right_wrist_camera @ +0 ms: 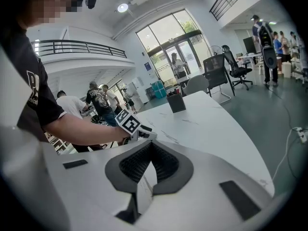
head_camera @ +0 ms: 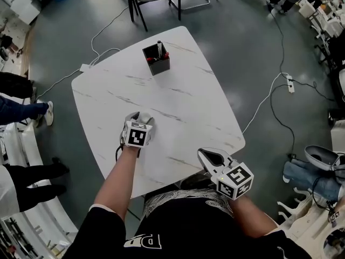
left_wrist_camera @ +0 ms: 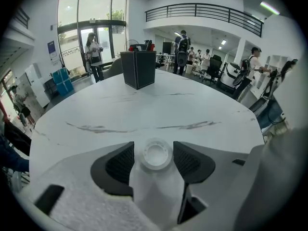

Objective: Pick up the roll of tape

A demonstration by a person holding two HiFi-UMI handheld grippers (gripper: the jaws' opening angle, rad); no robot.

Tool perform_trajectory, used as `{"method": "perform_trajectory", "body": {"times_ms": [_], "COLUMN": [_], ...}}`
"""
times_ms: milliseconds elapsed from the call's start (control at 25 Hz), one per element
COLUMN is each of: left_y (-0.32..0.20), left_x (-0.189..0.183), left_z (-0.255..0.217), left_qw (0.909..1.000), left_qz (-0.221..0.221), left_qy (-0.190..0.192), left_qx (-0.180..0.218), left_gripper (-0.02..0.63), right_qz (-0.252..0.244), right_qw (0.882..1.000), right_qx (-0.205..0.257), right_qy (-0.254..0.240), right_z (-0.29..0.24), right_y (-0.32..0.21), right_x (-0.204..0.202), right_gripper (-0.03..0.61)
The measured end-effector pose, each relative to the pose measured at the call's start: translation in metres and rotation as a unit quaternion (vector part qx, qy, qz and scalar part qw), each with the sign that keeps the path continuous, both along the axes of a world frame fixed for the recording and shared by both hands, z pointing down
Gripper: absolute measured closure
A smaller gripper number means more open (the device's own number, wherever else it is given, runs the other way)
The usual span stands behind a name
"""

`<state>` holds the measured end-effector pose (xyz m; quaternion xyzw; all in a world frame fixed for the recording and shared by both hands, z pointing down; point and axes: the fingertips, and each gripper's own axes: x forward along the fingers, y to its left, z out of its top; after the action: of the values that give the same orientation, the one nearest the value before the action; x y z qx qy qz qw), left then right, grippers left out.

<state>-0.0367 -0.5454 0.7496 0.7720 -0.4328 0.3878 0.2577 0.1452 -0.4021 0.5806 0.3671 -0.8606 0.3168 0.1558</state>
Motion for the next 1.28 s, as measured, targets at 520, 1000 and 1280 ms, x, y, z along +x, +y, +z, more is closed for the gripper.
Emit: {"method": "perform_trajectory", "body": {"times_ms": [520, 1000, 1280], "left_y": [0.002, 0.027, 0.068], "left_x": [-0.002, -0.018, -0.057], "left_z": [0.004, -0.047, -0.107], "left_qw": [0.9996, 0.9983, 0.9952], "left_qz": [-0.012, -0.023, -0.031], "left_qy": [0.014, 0.054, 0.074], "left_qx": [-0.020, 0.002, 0.056], "left_gripper": [0.400, 0.402, 0.403], "right_qz": [0.015, 0.003, -0.026], "right_qw": [1.000, 1.000, 0.998], "right_qx": [-0.006, 0.013, 0.052], "right_qy": [-0.007, -0.011, -0.010], "right_z": [0.003, -0.011, -0.037], "right_y": [0.005, 0.014, 0.037], "right_x": [0.005, -0.021, -0.061], "right_gripper": [0.575, 0.575, 0.575]}}
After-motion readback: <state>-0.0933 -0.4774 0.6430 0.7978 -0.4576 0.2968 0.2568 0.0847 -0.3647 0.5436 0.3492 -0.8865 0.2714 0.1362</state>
